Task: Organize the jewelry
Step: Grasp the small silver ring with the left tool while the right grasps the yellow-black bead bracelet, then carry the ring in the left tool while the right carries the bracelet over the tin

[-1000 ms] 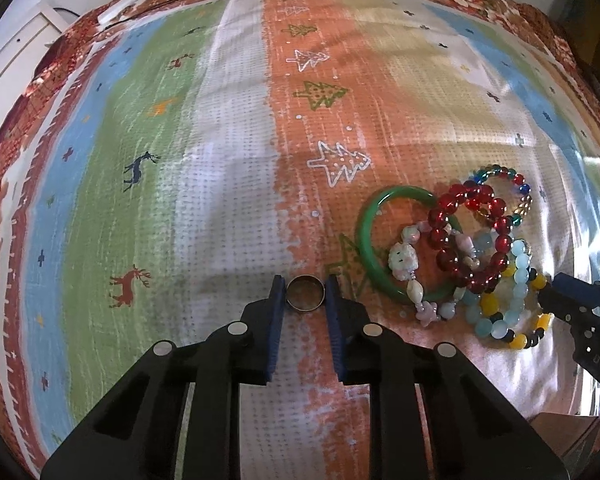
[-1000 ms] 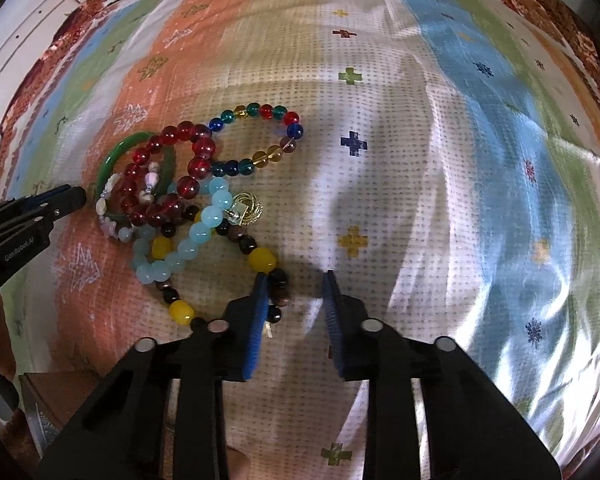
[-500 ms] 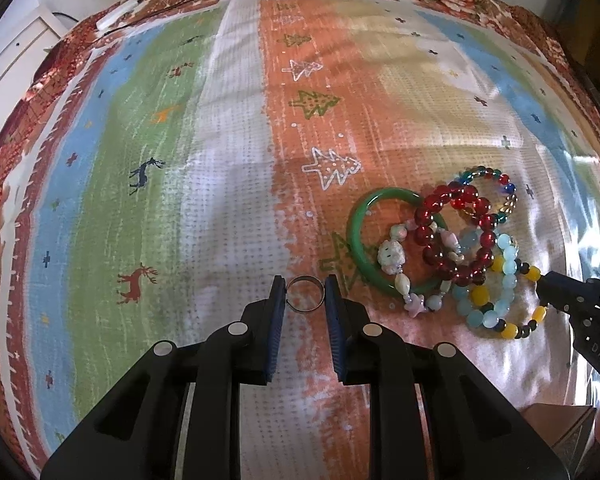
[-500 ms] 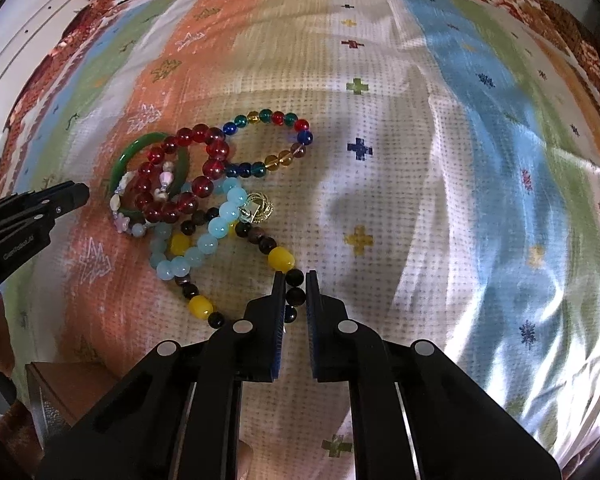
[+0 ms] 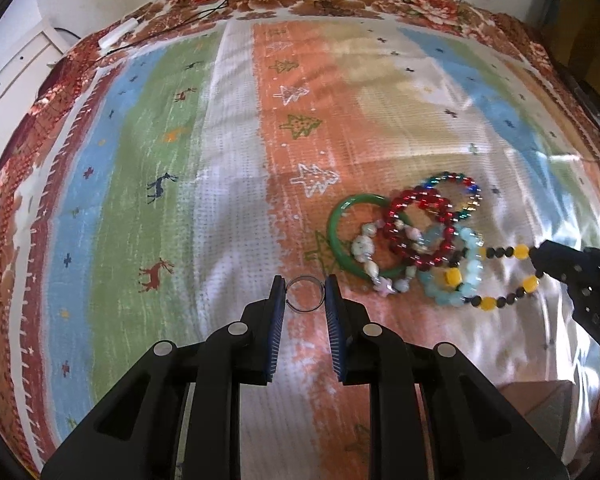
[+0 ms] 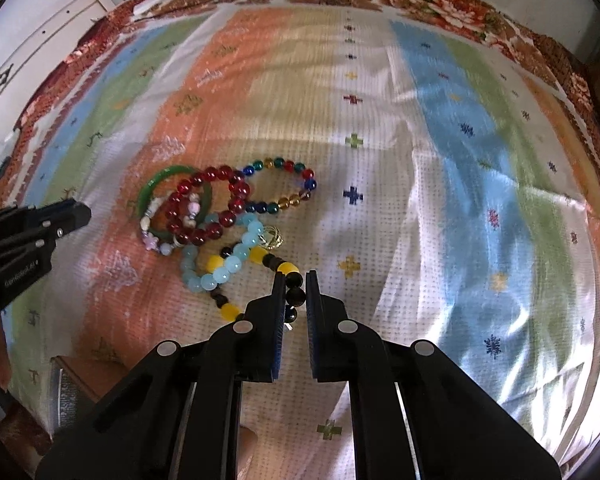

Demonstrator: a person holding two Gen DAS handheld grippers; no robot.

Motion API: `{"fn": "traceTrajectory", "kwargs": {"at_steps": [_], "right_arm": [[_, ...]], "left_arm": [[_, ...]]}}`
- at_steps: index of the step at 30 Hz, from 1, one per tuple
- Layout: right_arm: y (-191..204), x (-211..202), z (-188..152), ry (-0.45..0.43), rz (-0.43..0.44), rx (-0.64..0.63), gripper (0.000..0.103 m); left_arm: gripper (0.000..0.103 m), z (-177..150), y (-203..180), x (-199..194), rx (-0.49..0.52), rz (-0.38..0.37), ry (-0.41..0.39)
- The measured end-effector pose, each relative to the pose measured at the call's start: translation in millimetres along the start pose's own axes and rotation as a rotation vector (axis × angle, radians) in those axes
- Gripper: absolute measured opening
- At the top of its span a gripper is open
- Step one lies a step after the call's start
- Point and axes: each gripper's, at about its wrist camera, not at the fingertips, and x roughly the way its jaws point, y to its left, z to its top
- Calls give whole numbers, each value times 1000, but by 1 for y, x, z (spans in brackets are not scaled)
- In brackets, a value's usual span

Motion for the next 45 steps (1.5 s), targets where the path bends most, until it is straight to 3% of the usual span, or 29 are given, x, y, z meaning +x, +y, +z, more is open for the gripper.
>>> {"fn": "traceTrajectory", "kwargs": {"at_steps": [9, 28, 45], "right_arm": [[10, -36, -1, -101, 26, -33, 11], [19, -99, -15, -222, 109, -66, 11], [32, -142, -43, -263, 158, -103, 11]], "left_arm": [[20, -5, -15, -33, 15, -41, -55], [20, -31, -32, -85, 12, -94, -140], [20, -72, -46, -121, 38, -147, -177]]}}
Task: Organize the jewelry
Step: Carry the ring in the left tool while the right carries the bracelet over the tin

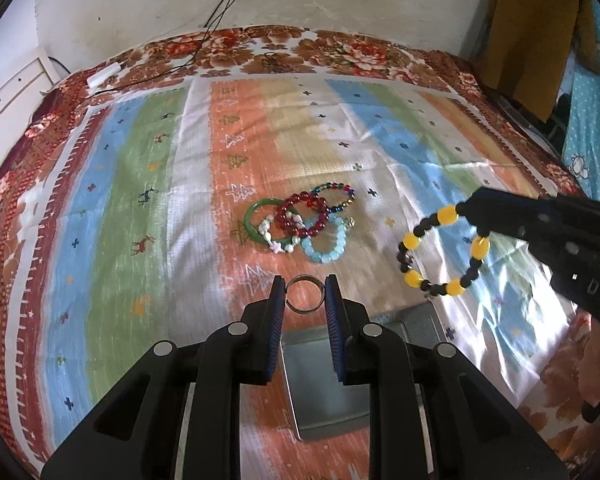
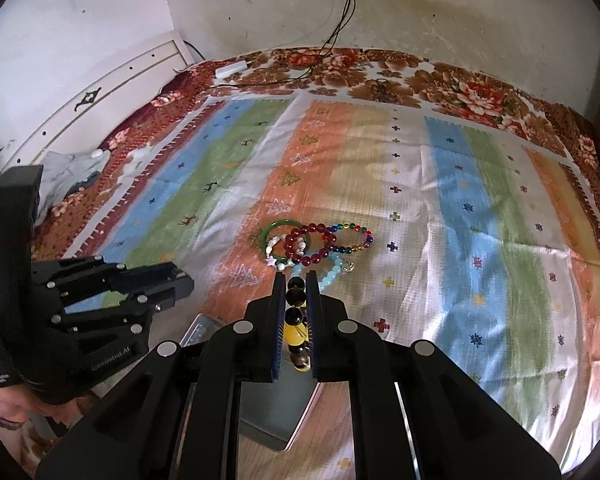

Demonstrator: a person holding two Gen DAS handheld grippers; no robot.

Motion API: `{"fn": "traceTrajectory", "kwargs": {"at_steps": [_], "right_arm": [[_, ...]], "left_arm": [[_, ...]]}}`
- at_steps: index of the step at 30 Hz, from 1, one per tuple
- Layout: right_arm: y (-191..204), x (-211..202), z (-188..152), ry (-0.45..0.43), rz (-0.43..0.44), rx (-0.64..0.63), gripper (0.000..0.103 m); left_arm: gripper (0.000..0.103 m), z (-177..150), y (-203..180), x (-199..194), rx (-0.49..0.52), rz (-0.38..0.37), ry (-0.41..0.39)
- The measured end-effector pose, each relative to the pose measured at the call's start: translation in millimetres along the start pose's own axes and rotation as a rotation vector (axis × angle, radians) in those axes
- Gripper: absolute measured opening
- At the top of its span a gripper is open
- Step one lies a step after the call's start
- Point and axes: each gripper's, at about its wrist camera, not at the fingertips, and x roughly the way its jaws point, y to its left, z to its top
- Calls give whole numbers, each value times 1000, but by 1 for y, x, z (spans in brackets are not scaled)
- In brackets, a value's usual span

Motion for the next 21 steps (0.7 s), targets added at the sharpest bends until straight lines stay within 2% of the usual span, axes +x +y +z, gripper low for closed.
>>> {"fn": "traceTrajectory", "kwargs": {"at_steps": [13, 21], "right_arm": [[7, -11, -27, 32, 52, 21, 11], [12, -14, -49, 64, 74, 28, 11]], "left_arm": [[20, -21, -8, -14, 15, -51, 6], [20, -31, -17, -19, 33, -56, 8]]}}
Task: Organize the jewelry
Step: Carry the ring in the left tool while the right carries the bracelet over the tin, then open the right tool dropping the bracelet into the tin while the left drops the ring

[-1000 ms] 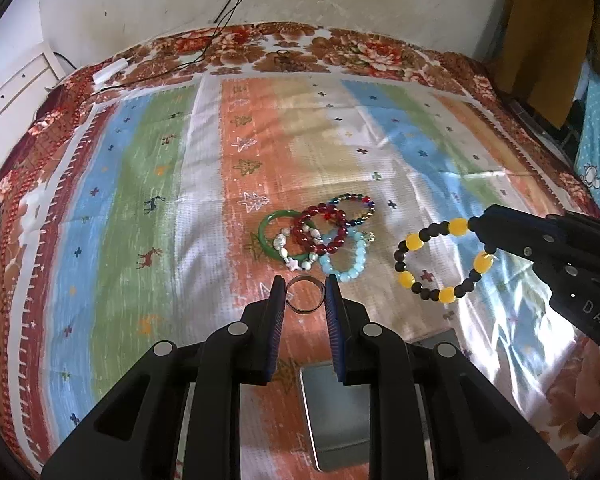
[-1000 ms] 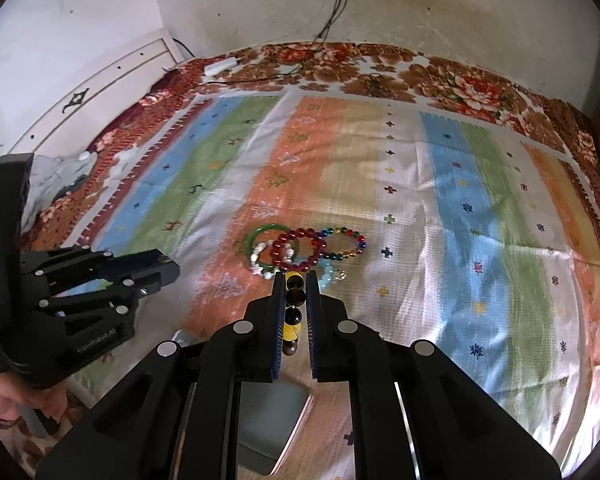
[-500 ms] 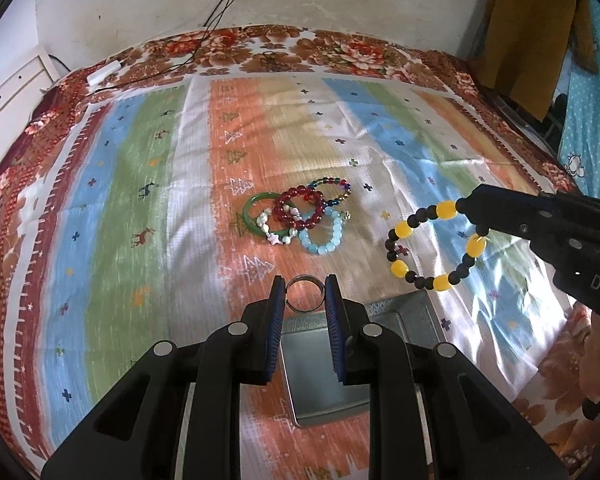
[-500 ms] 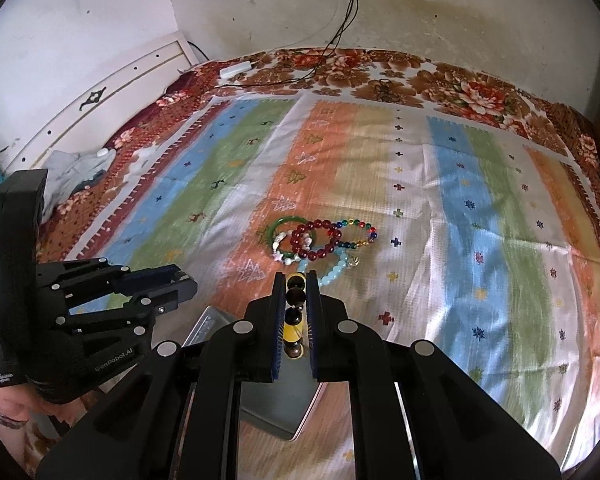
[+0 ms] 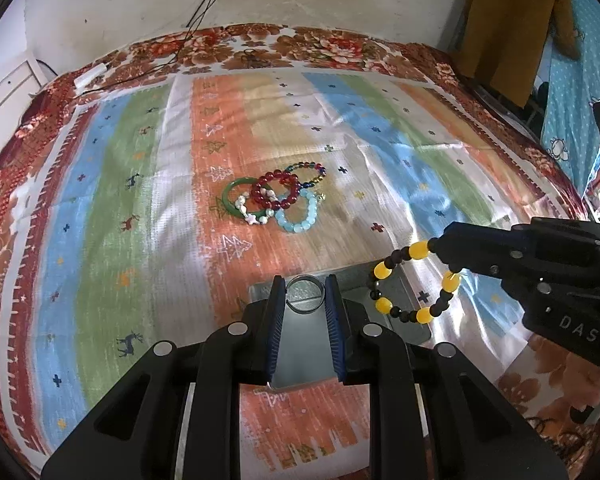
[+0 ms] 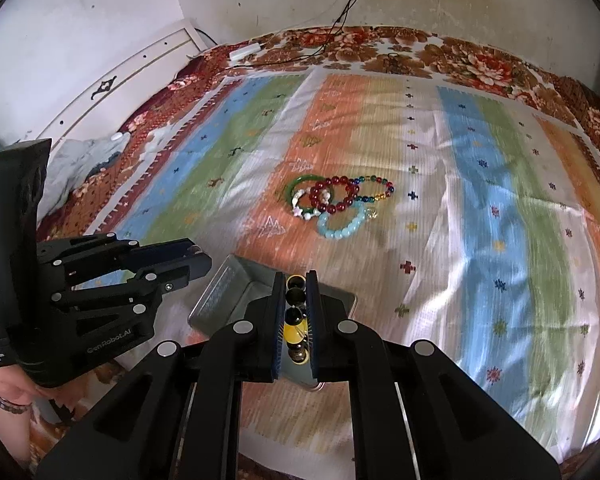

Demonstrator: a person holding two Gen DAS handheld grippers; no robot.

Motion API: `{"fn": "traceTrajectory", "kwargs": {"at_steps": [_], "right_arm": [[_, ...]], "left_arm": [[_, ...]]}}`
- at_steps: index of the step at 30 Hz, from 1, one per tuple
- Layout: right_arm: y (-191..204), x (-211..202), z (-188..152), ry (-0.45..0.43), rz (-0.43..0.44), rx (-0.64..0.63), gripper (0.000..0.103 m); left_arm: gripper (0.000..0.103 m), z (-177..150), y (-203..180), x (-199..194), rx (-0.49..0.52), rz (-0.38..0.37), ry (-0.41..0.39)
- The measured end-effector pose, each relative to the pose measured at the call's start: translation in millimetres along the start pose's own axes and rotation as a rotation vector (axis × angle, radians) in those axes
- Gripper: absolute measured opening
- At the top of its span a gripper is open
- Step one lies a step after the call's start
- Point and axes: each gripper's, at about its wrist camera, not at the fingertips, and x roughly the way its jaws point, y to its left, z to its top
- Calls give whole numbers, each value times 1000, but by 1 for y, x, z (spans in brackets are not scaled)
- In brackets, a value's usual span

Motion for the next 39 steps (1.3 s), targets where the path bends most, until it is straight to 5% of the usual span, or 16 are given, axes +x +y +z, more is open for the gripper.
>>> {"fn": "traceTrajectory", "kwargs": {"at_steps": [10, 12, 13, 15, 29, 39], "right_arm": [[0, 4, -4, 17, -8, -7, 11], [-2, 7, -5, 24, -17, -8, 11], [-3, 8, -4, 26, -24, -5, 14], [-8, 9, -4, 27, -33, 4, 43], [-29, 14, 2, 4, -105, 41, 59], [-48, 34, 16, 10, -131, 106, 60]], "left_arm": [[20, -3, 2, 6, -10, -15, 28], [37, -3, 4, 9, -15, -24, 38], [41, -3, 4, 9, -10, -21, 37], [54, -3, 5, 9, -4, 4, 30], [61, 6, 34, 7, -74, 79, 9], [63, 29, 50, 29, -97, 127, 20]]}}
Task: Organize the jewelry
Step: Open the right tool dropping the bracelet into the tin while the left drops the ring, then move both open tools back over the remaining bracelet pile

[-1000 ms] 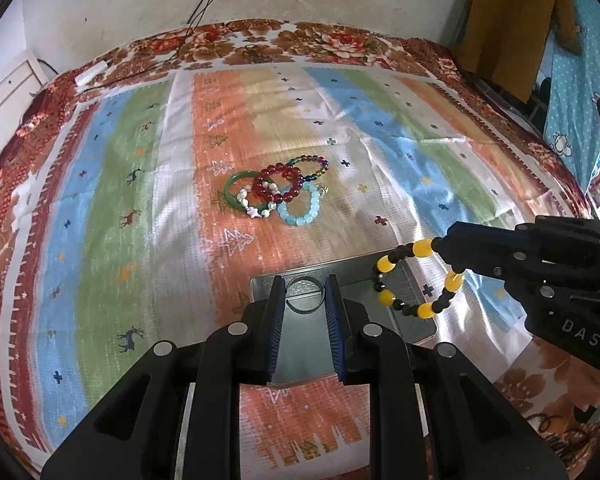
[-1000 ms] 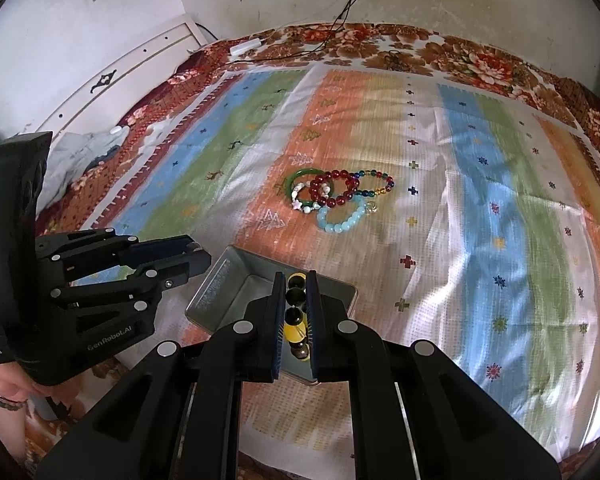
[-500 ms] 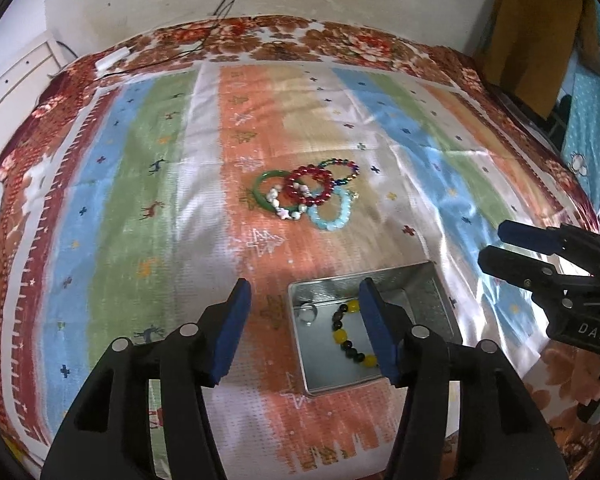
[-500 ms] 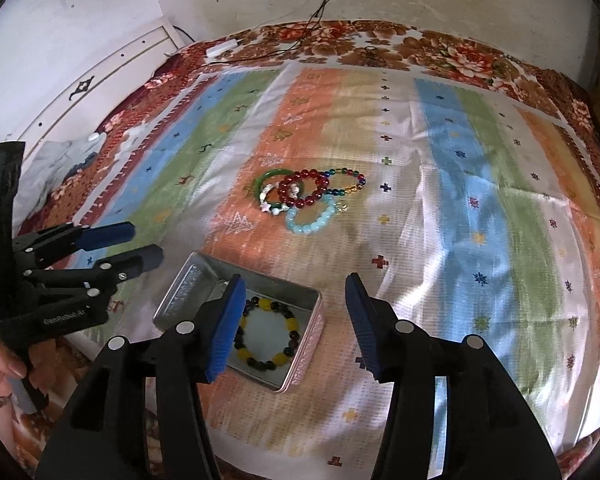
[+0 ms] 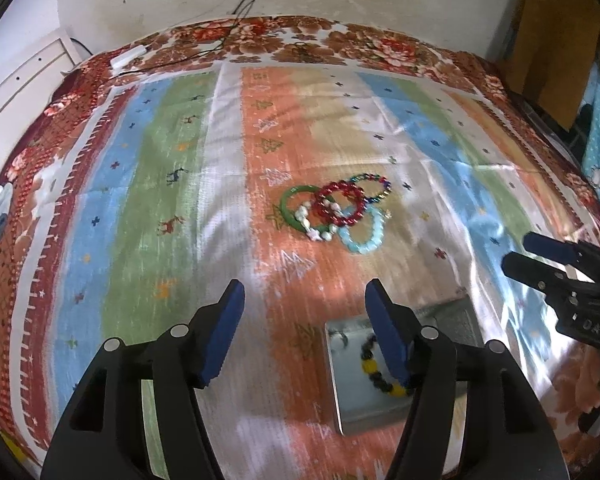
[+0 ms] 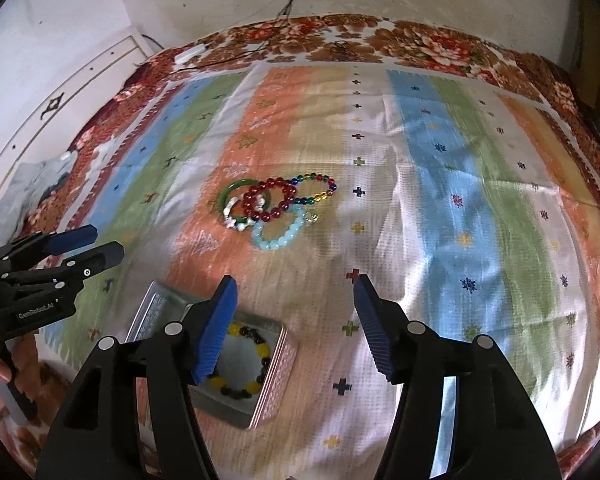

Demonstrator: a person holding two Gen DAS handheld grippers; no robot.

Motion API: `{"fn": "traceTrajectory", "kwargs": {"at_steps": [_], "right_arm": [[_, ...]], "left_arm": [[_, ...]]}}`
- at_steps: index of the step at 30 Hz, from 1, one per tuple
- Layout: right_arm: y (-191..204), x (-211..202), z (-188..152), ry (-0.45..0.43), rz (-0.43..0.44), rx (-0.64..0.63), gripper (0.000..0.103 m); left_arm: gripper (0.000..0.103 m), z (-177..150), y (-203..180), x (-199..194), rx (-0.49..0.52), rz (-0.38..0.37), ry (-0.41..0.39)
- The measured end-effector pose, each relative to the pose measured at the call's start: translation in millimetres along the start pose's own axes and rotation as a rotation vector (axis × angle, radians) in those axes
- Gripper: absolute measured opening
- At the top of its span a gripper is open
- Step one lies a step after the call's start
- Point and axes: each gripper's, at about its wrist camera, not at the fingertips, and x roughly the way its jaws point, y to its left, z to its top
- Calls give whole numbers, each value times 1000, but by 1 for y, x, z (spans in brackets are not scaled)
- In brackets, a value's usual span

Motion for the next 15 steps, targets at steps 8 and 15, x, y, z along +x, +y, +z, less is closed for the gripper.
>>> {"fn": "traceTrajectory", "kwargs": {"at_steps": [8, 15], "right_arm": [[-7, 25, 16, 18, -21, 15, 60], [-8, 37, 28, 14, -7, 33, 61]], "left_arm": [[63, 15, -2, 16, 21, 2, 11], [66, 34, -6, 25, -10, -23, -8]]}}
